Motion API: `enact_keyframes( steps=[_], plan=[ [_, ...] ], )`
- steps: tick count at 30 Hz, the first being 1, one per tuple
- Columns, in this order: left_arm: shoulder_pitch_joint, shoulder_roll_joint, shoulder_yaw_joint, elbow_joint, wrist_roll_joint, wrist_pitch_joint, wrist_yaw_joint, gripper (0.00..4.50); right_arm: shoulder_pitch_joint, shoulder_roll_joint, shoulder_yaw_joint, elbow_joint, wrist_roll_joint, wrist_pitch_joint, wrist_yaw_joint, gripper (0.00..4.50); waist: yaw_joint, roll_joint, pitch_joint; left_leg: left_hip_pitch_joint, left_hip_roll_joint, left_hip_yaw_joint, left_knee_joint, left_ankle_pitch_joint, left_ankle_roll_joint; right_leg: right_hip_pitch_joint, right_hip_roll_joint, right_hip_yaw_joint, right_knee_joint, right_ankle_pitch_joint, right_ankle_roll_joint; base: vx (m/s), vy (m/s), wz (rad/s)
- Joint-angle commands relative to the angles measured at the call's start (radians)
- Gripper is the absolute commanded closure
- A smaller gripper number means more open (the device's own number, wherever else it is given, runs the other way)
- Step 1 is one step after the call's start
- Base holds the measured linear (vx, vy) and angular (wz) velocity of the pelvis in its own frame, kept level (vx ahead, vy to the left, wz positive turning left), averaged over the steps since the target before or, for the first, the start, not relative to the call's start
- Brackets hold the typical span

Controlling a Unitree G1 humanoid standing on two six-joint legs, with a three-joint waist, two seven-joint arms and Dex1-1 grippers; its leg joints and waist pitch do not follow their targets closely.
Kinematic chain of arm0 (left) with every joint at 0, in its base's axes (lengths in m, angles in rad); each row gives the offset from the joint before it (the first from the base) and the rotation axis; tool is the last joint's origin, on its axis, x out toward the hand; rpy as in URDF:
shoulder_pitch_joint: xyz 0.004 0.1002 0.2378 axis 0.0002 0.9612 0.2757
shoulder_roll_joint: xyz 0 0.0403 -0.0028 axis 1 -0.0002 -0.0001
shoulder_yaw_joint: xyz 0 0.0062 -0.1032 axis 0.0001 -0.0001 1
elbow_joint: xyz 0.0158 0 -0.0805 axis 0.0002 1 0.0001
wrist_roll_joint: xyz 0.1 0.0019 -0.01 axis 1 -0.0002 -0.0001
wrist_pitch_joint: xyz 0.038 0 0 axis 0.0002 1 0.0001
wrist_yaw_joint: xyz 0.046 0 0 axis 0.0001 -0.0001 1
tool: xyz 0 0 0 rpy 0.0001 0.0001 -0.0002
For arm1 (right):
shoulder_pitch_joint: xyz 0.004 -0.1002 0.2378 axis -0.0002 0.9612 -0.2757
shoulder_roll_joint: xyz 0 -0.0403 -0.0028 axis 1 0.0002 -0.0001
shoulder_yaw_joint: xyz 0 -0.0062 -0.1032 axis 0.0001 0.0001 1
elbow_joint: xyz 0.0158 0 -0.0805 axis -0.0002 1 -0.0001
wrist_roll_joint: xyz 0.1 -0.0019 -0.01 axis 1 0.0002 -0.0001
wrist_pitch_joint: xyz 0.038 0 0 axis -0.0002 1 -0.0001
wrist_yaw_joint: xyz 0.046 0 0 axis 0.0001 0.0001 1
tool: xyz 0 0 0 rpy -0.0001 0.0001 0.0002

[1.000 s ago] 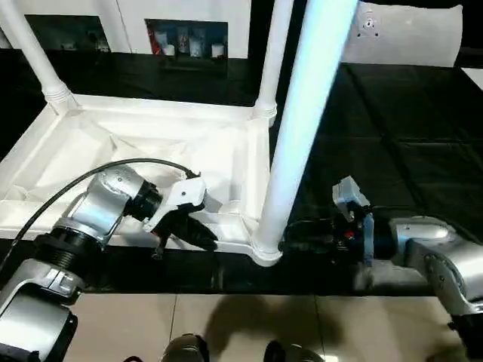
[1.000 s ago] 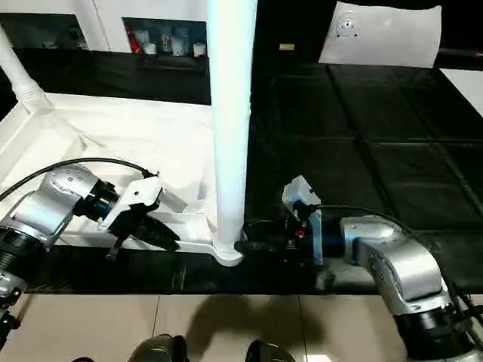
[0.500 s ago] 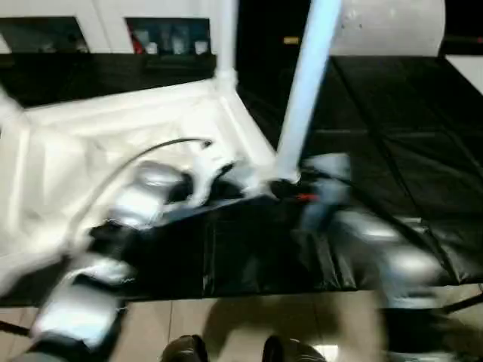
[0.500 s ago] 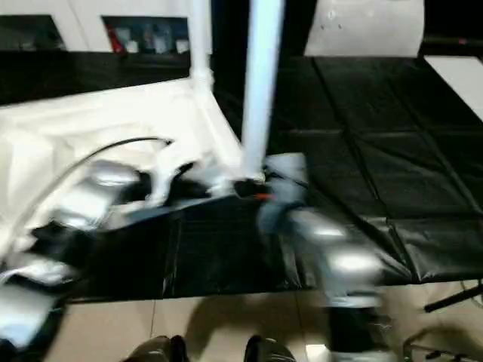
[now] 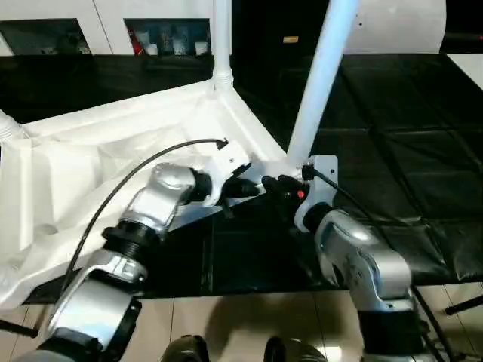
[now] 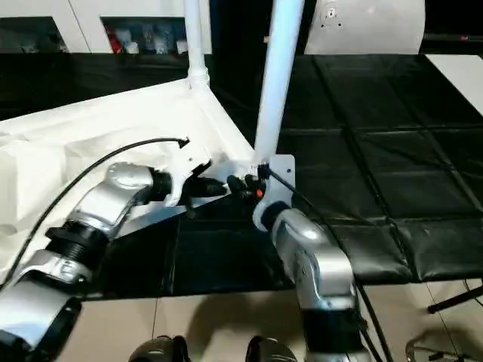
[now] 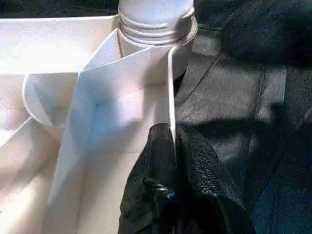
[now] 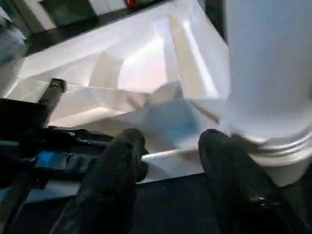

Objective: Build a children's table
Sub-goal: Rotate leg to tighten

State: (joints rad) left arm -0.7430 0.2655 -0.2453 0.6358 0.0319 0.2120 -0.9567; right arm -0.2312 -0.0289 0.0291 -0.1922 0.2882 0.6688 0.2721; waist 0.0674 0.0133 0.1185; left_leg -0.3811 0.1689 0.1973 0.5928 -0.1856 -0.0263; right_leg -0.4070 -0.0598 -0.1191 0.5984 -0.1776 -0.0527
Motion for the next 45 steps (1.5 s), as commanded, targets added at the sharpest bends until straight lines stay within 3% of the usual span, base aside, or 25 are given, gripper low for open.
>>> enact_keyframes(
  steps=[1, 4, 7, 10, 11, 12, 14, 17, 19, 21, 23, 25, 27, 30, 31, 32, 33, 34, 36, 37, 40, 45],
  plan=[
    [-0.002, 0.01, 0.042, -0.016, -0.029, -0.041, -0.007, 4.5, 0.025, -0.012, 0.019, -0.055, 0.015, 0.017, 0.022, 2.02, 0.01, 0.01, -0.115, 0.02, 0.078, -0.042, -0.057, -0.059, 0.043, 0.077, -0.124, 0.087, -0.055, -0.026, -0.193, 0.0, 0.0, 0.0],
    [0.018, -0.017, 0.122, -0.047, -0.113, -0.028, -0.001, 3.96, 0.077, -0.033, 0.03, -0.119, 0.009, 0.007, 0.027, 1.8, 0.015, 0.007, -0.115, 0.014, 0.075, -0.042, -0.053, -0.073, 0.039, 0.079, -0.127, 0.086, -0.06, -0.076, -0.189, 0.0, 0.0, 0.0],
    [0.035, -0.026, 0.163, -0.077, -0.156, -0.02, 0.012, 3.66, 0.092, -0.038, 0.023, -0.135, -0.004, -0.005, 0.01, 1.46, 0.02, 0.007, -0.113, 0.018, 0.079, -0.042, -0.054, -0.089, 0.027, 0.071, -0.124, 0.084, -0.063, -0.121, -0.191, 0.0, 0.0, 0.0],
    [0.087, -0.035, 0.212, -0.153, -0.203, 0.025, 0.064, 3.51, 0.116, -0.053, 0.016, -0.149, -0.012, -0.016, 0.005, 1.17, 0.025, 0.002, -0.103, 0.024, 0.075, -0.04, -0.057, -0.154, 0.012, 0.067, -0.122, 0.084, -0.082, -0.267, -0.144, 0.0, 0.0, 0.0],
    [0.093, -0.036, 0.218, -0.163, -0.208, 0.033, 0.075, 3.39, 0.12, -0.056, 0.016, -0.152, -0.014, -0.016, 0.005, 1.09, 0.026, 0.004, -0.105, 0.026, 0.077, -0.041, -0.057, -0.157, 0.007, 0.069, -0.125, 0.084, -0.081, -0.283, -0.14, 0.0, 0.0, 0.0],
    [0.13, -0.043, 0.243, -0.22, -0.208, 0.055, 0.141, 3.28, 0.142, -0.08, 0.031, -0.163, -0.028, -0.021, 0.015, 1.01, 0.026, 0.006, -0.103, 0.031, 0.078, -0.043, -0.061, -0.194, -0.002, 0.065, -0.119, 0.082, -0.09, -0.34, -0.114, 0.0, 0.0, 0.0],
    [0.169, -0.05, 0.259, -0.279, -0.203, 0.077, 0.188, 3.16, 0.156, -0.089, 0.036, -0.166, -0.033, -0.025, 0.02, 0.82, 0.025, 0.006, -0.105, 0.031, 0.077, -0.043, -0.062, -0.199, -0.002, 0.065, -0.118, 0.081, -0.093, -0.351, -0.099, 0.0, 0.0, 0.0],
    [0.291, -0.077, 0.283, -0.463, -0.176, 0.131, 0.302, 2.87, 0.176, -0.089, 0.029, -0.155, -0.048, -0.029, 0.002, 0.57, 0.022, 0.007, -0.111, 0.025, 0.082, -0.047, -0.061, -0.187, 0.0, 0.07, -0.12, 0.081, -0.087, -0.334, -0.101, 0.0, 0.0, 0.0],
    [0.357, -0.1, 0.285, -0.564, -0.16, 0.159, 0.351, 2.75, 0.176, -0.094, 0.037, -0.147, -0.062, -0.038, -0.004, 0.37, 0.021, 0.004, -0.108, 0.025, 0.071, -0.041, -0.059, -0.183, 0.015, 0.065, -0.113, 0.08, -0.097, -0.361, -0.087, 0.0, 0.0, 0.0],
    [0.429, -0.13, 0.285, -0.677, -0.123, 0.214, 0.433, 2.65, 0.167, -0.093, 0.046, -0.138, -0.077, -0.036, -0.019, 0.31, 0.019, 0.004, -0.109, 0.026, 0.079, -0.045, -0.06, -0.186, 0.013, 0.066, -0.114, 0.078, -0.096, -0.374, -0.08, 0.0, 0.0, 0.0],
    [0.458, -0.149, 0.29, -0.723, -0.102, 0.234, 0.482, 2.65, 0.159, -0.103, 0.058, -0.132, -0.09, -0.038, -0.022, 0.31, 0.018, 0.003, -0.108, 0.027, 0.076, -0.043, -0.059, -0.188, 0.016, 0.063, -0.109, 0.077, -0.097, -0.382, -0.07, 0.0, 0.0, 0.0],
    [0.521, -0.189, 0.307, -0.811, -0.102, 0.219, 0.571, 2.65, 0.152, -0.119, 0.07, -0.126, -0.088, -0.032, -0.005, 0.31, 0.017, -0.005, -0.106, 0.026, 0.072, -0.043, -0.059, -0.205, 0.019, 0.063, -0.108, 0.075, -0.106, -0.417, -0.046, 0.0, 0.0, 0.0],
    [0.586, -0.214, 0.317, -0.866, -0.081, 0.205, 0.635, 2.65, 0.148, -0.115, 0.071, -0.12, -0.098, -0.04, -0.012, 0.31, 0.017, -0.003, -0.107, 0.027, 0.071, -0.044, -0.059, -0.214, 0.02, 0.059, -0.106, 0.073, -0.111, -0.428, -0.031, 0.0, 0.0, 0.0],
    [0.725, -0.232, 0.328, -0.941, -0.028, 0.201, 0.701, 2.65, 0.144, -0.111, 0.061, -0.114, -0.106, -0.045, -0.026, 0.31, 0.008, -0.019, -0.108, 0.027, 0.072, -0.045, -0.062, -0.234, 0.02, 0.057, -0.101, 0.07, -0.115, -0.442, -0.003, 0.0, 0.0, 0.0],
    [0.749, -0.239, 0.344, -0.948, -0.026, 0.204, 0.716, 2.65, 0.145, -0.113, 0.058, -0.112, -0.106, -0.045, -0.027, 0.31, 0.007, -0.015, -0.108, 0.027, 0.072, -0.046, -0.062, -0.235, 0.019, 0.057, -0.101, 0.07, -0.113, -0.441, -0.002, 0.0, 0.0, 0.0],
    [0.761, -0.244, 0.354, -0.951, -0.022, 0.208, 0.729, 2.65, 0.145, -0.114, 0.054, -0.111, -0.105, -0.046, -0.028, 0.31, 0.001, -0.024, -0.106, 0.027, 0.069, -0.043, -0.062, -0.242, 0.02, 0.053, -0.098, 0.069, -0.119, -0.458, 0.01, 0.0, 0.0, 0.0],
    [0.78, -0.253, 0.377, -0.957, -0.018, 0.214, 0.75, 2.65, 0.144, -0.114, 0.045, -0.109, -0.101, -0.043, -0.03, 0.31, 0.0, -0.02, -0.105, 0.028, 0.069, -0.045, -0.063, -0.25, 0.017, 0.054, -0.099, 0.068, -0.119, -0.469, 0.015, 0.0, 0.0, 0.0],
    [0.789, -0.256, 0.382, -0.965, -0.019, 0.221, 0.765, 2.65, 0.144, -0.115, 0.04, -0.109, -0.097, -0.04, -0.03, 0.31, -0.003, -0.026, -0.104, 0.033, 0.067, -0.045, -0.061, -0.273, 0.014, 0.048, -0.098, 0.066, -0.127, -0.504, 0.03, 0.0, 0.0, 0.0],
    [0.798, -0.258, 0.389, -0.972, -0.024, 0.226, 0.773, 2.65, 0.143, -0.119, 0.041, -0.11, -0.096, -0.036, -0.028, 0.31, -0.004, -0.024, -0.102, 0.04, 0.069, -0.05, -0.064, -0.31, 0.005, 0.045, -0.097, 0.062, -0.133, -0.53, 0.045, 0.0, 0.0, 0.0],
    [0.805, -0.258, 0.389, -0.98, -0.03, 0.231, 0.782, 2.65, 0.142, -0.124, 0.041, -0.111, -0.095, -0.033, -0.025, 0.31, -0.008, -0.031, -0.101, 0.04, 0.07, -0.051, -0.066, -0.321, 0.003, 0.046, -0.097, 0.061, -0.135, -0.533, 0.047, 0.0, 0.0, 0.0],
    [0.819, -0.254, 0.375, -0.992, -0.022, 0.225, 0.792, 2.65, 0.142, -0.127, 0.042, -0.11, -0.08, 0.008, -0.016, 0.31, -0.019, -0.027, -0.104, 0.038, 0.078, -0.06, -0.075, -0.354, -0.009, 0.052, -0.097, 0.061, -0.13, -0.495, 0.035, 0.0, 0.0, 0.0],
    [0.819, -0.254, 0.375, -0.992, -0.022, 0.225, 0.792, 2.65, 0.142, -0.127, 0.042, -0.11, -0.08, 0.008, -0.016, 0.31, -0.029, -0.032, -0.105, 0.036, 0.073, -0.057, -0.071, -0.357, -0.012, 0.05, -0.104, 0.068, -0.129, -0.476, 0.019, 0.0, 0.0, 0.0]
  ],
)
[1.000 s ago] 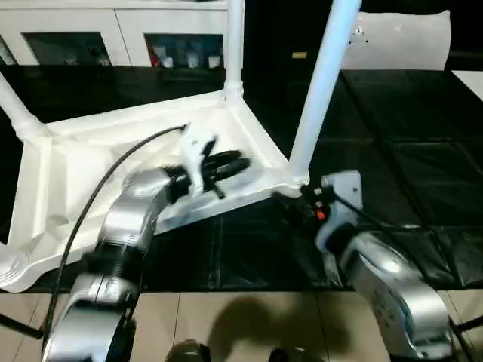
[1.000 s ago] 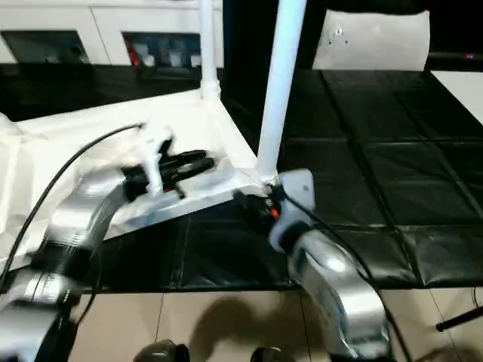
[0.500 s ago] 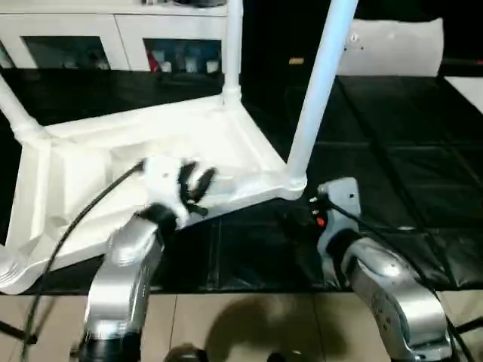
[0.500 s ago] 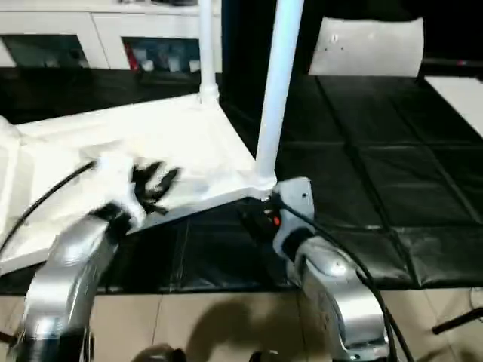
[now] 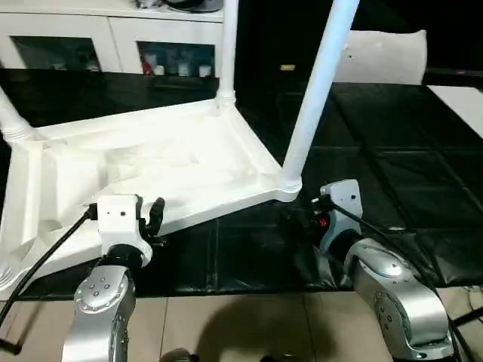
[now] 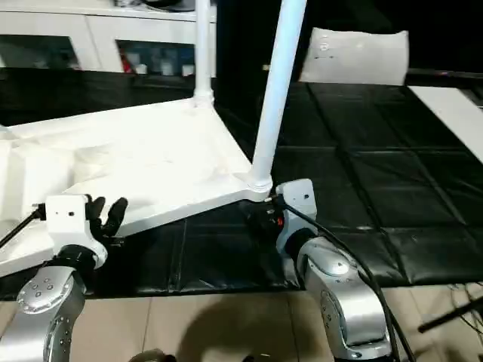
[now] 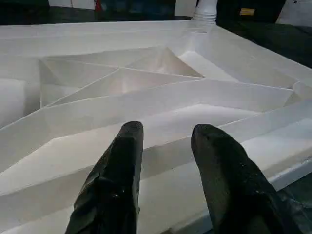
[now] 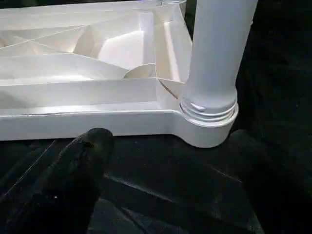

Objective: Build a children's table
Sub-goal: Rotate leg to tighten

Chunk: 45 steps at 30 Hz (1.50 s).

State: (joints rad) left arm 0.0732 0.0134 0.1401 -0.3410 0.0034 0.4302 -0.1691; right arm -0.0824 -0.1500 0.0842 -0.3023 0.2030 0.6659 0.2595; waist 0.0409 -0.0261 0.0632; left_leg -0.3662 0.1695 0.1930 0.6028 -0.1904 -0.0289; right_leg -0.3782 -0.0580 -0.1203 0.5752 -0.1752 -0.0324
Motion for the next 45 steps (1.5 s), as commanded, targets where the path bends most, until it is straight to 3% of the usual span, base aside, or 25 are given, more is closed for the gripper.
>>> enact_keyframes(
  steps=[1, 5, 12, 45],
  plan=[
    [0.003, -0.002, -0.011, -0.015, 0.007, 0.006, 0.004, 2.65, -0.007, -0.005, -0.013, 0.0, 0.005, 0.01, -0.003, 0.31, -0.003, 0.007, -0.05, 0.021, 0.072, -0.053, -0.081, -0.35, -0.008, 0.021, -0.106, 0.069, -0.106, -0.481, -0.001, 0.0, 0.0, 0.0],
    [0.003, -0.002, -0.011, -0.015, 0.007, 0.006, 0.004, 2.65, -0.007, -0.005, -0.013, 0.0, 0.005, 0.01, -0.003, 0.31, -0.005, 0.005, -0.052, 0.019, 0.072, -0.052, -0.079, -0.333, -0.002, 0.022, -0.106, 0.07, -0.105, -0.478, -0.003, 0.0, 0.0, 0.0],
    [0.003, -0.002, -0.011, -0.015, 0.007, 0.006, 0.004, 2.65, -0.007, -0.005, -0.013, 0.0, 0.005, 0.01, -0.003, 0.31, -0.004, 0.006, -0.055, 0.015, 0.076, -0.05, -0.08, -0.292, 0.004, 0.026, -0.104, 0.074, -0.093, -0.396, -0.034, 0.0, 0.0, 0.0],
    [0.003, -0.002, -0.011, -0.015, 0.007, 0.006, 0.004, 2.65, -0.007, -0.005, -0.013, 0.0, 0.005, 0.01, -0.003, 0.31, -0.004, 0.006, -0.055, 0.016, 0.076, -0.05, -0.08, -0.296, 0.001, 0.027, -0.105, 0.074, -0.094, -0.41, -0.033, 0.0, 0.0, 0.0]
  ],
)
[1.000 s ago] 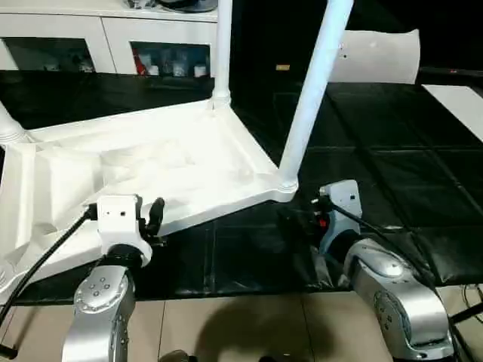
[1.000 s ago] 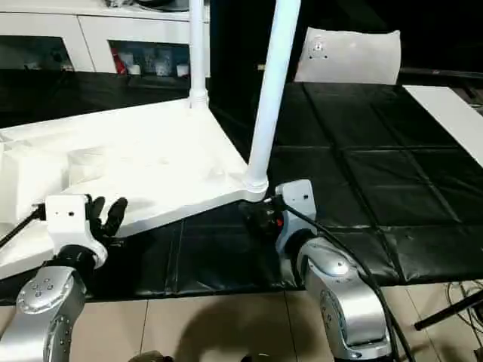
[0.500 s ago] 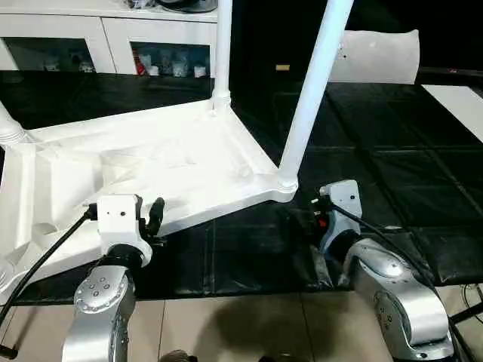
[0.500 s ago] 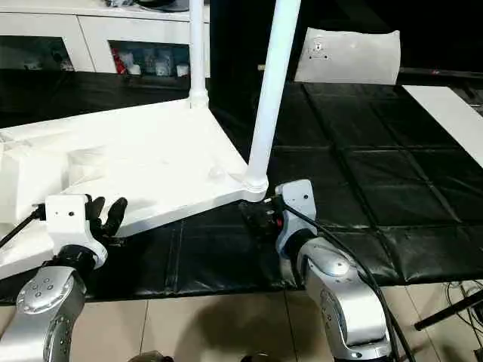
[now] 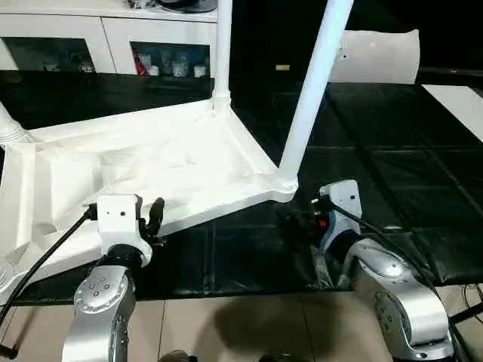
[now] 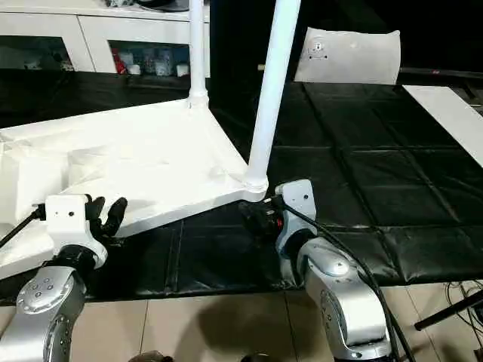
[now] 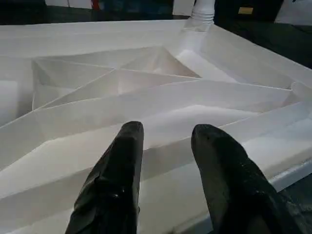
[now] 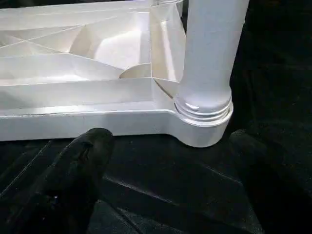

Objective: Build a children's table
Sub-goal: Rotate leg to tighten

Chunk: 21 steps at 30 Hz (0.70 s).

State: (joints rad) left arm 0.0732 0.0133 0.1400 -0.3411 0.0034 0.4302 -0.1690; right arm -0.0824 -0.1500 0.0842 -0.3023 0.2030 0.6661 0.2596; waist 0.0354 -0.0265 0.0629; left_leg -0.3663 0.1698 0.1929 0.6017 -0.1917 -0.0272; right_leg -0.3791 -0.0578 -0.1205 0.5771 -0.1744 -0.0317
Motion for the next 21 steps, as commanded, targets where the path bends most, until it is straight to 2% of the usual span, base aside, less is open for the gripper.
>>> enact_keyframes(
  steps=[1, 21],
  plan=[
    [0.003, -0.002, -0.011, -0.015, 0.007, 0.006, 0.004, 2.65, -0.007, -0.005, -0.013, 0.0, 0.005, 0.01, -0.003, 0.31, 0.001, 0.006, -0.055, 0.016, 0.075, -0.05, -0.079, -0.294, 0.0, 0.028, -0.104, 0.074, -0.096, -0.41, -0.034, 0.0, 0.0, 0.0],
    [0.003, -0.002, -0.011, -0.015, 0.007, 0.006, 0.004, 2.65, -0.007, -0.005, -0.013, 0.0, 0.005, 0.01, -0.003, 0.31, 0.001, 0.006, -0.055, 0.016, 0.076, -0.049, -0.079, -0.287, 0.001, 0.029, -0.104, 0.075, -0.092, -0.389, -0.042, 0.0, 0.0, 0.0]
  ],
)
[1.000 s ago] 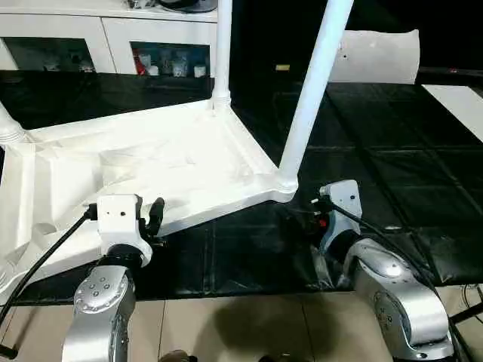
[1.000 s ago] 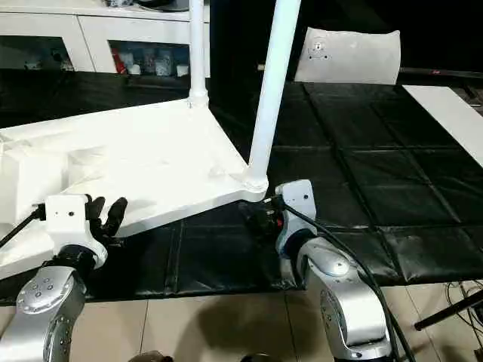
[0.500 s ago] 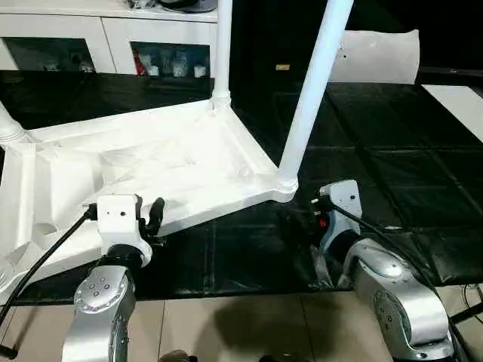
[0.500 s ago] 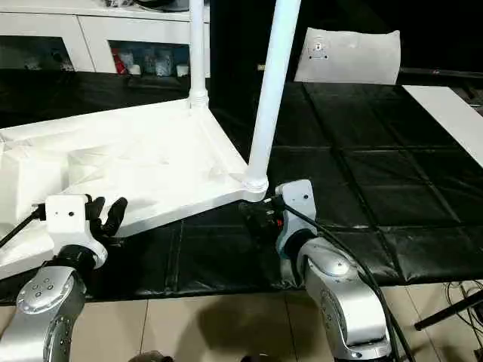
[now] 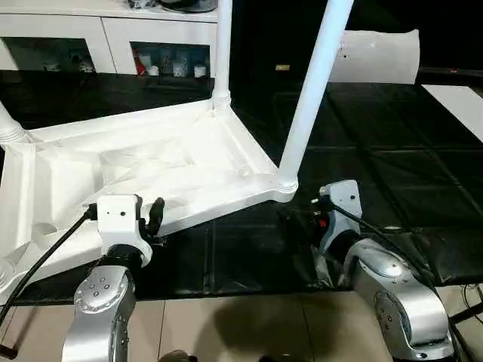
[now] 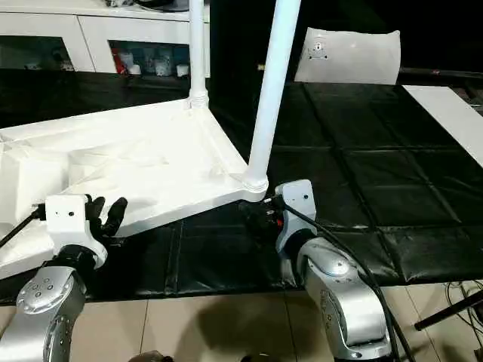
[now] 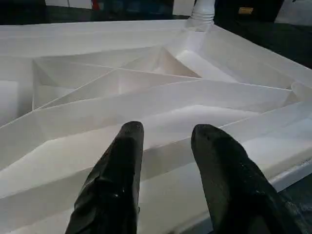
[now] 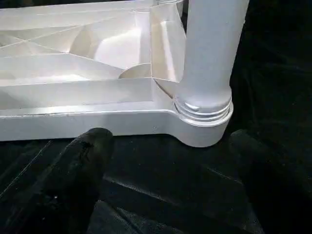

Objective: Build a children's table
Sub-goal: Rotate leg to tighten

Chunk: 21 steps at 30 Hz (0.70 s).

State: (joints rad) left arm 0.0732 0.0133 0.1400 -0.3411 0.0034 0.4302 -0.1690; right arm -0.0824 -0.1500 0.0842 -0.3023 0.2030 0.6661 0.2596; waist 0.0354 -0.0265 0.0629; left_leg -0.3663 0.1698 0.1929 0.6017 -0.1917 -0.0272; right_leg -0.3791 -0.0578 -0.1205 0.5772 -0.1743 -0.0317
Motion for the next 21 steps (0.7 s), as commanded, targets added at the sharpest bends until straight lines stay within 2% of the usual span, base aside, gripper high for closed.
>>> enact_keyframes(
  steps=[1, 21],
  plan=[
    [0.003, -0.002, -0.011, -0.015, 0.007, 0.006, 0.004, 2.65, -0.007, -0.005, -0.013, 0.0, 0.005, 0.01, -0.003, 0.31, 0.002, 0.007, -0.055, 0.017, 0.076, -0.049, -0.078, -0.288, 0.0, 0.029, -0.104, 0.075, -0.093, -0.392, -0.043, 0.0, 0.0, 0.0],
    [0.003, -0.002, -0.011, -0.015, 0.007, 0.006, 0.004, 2.65, -0.007, -0.005, -0.013, 0.0, 0.005, 0.01, -0.003, 0.31, 0.002, 0.007, -0.056, 0.017, 0.076, -0.049, -0.078, -0.283, 0.0, 0.029, -0.104, 0.075, -0.092, -0.386, -0.043, 0.0, 0.0, 0.0]
  ],
)
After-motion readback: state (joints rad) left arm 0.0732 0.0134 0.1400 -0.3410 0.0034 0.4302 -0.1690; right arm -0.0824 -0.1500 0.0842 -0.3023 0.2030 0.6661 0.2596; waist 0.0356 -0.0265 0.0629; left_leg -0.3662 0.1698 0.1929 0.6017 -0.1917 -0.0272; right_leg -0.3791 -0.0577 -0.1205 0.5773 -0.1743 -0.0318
